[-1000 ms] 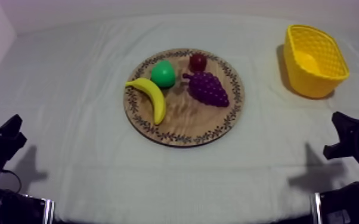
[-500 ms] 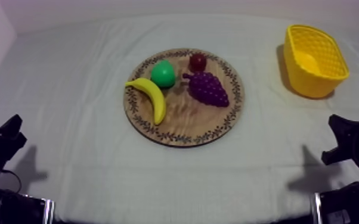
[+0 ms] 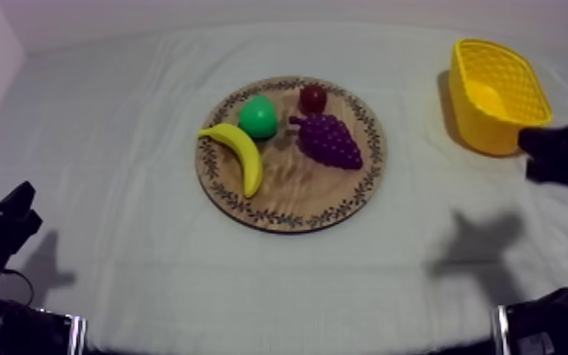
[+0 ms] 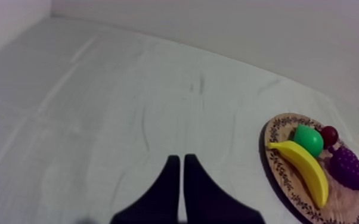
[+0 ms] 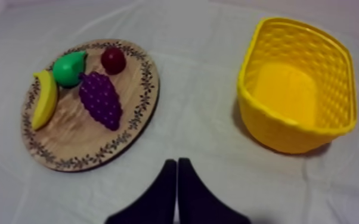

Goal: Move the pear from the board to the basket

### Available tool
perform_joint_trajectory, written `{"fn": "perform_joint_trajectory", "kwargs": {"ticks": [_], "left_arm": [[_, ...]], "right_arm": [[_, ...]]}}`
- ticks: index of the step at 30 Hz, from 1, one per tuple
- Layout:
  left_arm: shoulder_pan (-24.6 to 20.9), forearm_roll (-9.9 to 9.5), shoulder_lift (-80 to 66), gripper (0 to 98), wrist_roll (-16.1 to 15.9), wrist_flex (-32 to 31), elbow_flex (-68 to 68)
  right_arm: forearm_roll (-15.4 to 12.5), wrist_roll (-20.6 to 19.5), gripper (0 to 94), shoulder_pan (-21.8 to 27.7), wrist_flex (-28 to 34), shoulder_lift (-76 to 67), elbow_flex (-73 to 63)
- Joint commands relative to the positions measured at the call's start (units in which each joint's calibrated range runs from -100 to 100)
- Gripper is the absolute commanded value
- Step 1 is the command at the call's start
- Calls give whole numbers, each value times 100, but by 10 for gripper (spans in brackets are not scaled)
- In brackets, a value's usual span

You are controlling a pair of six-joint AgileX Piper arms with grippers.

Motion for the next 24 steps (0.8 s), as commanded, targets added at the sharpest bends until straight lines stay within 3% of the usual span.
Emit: {"fn": "perform_joint_trajectory", "kwargs": {"ticks": [1, 11, 18, 24], "left_arm": [[1, 1, 2, 1, 0, 2, -2], [1, 1, 2, 1, 0, 2, -2], [1, 1, 2, 1, 0, 2, -2], [1, 1, 2, 1, 0, 2, -2]], "right_arm": [[44, -296, 5, -127, 1068, 1856, -2722], [288, -1090, 5, -1057, 3291, 4859, -6860], [334, -1465, 5, -1568, 4176, 6329, -8707], [364, -1837, 5, -1897, 4535, 7567, -9769]]}}
